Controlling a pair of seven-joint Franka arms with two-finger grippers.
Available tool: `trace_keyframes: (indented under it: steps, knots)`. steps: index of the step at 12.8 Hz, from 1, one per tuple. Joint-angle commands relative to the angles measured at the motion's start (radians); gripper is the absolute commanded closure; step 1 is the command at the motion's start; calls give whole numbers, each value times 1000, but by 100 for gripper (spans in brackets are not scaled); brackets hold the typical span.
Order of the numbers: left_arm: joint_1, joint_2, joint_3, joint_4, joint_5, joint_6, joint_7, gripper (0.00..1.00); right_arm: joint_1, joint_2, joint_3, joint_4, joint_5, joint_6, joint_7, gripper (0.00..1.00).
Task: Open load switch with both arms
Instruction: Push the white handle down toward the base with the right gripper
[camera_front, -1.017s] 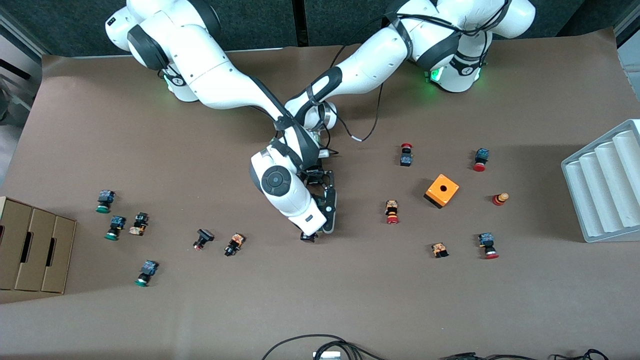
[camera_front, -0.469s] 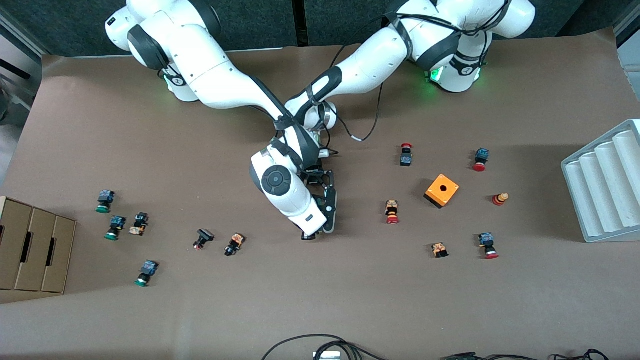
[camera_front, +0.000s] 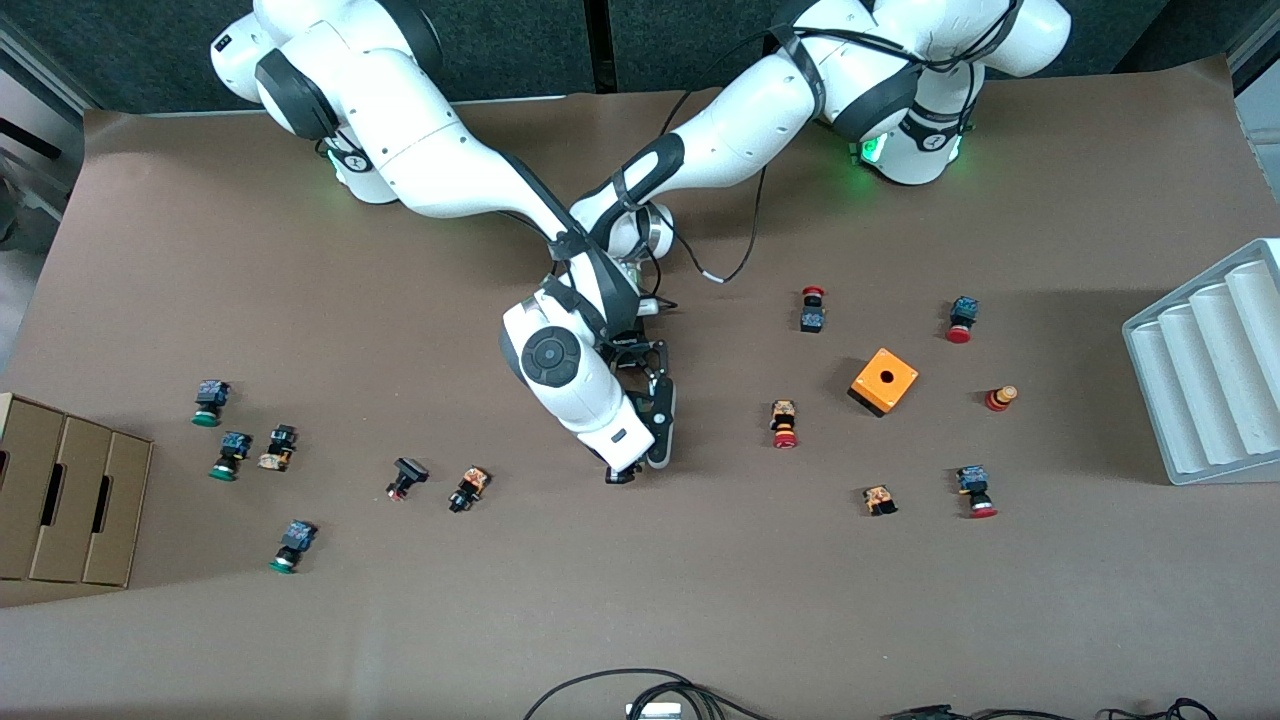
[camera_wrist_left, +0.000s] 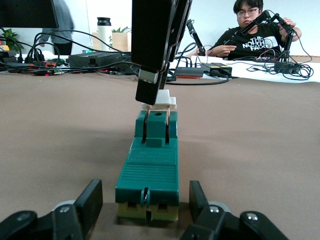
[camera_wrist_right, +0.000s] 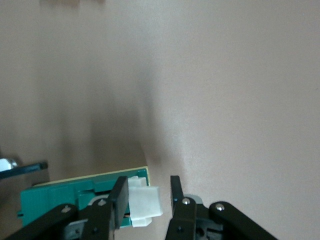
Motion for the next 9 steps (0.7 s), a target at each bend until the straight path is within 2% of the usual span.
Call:
trace_keyframes:
  steps: [1, 3, 9]
  knots:
    - [-17, 18, 10, 4, 3, -17, -22, 22, 10, 11, -15, -2, 23, 45, -22, 59]
    - [-17, 18, 10, 4, 3, -17, -22, 22, 10, 6, -15, -1, 23, 42, -20, 54]
    - [-17, 18, 10, 4, 3, -17, -22, 22, 9, 4, -27, -1, 23, 39, -24, 56]
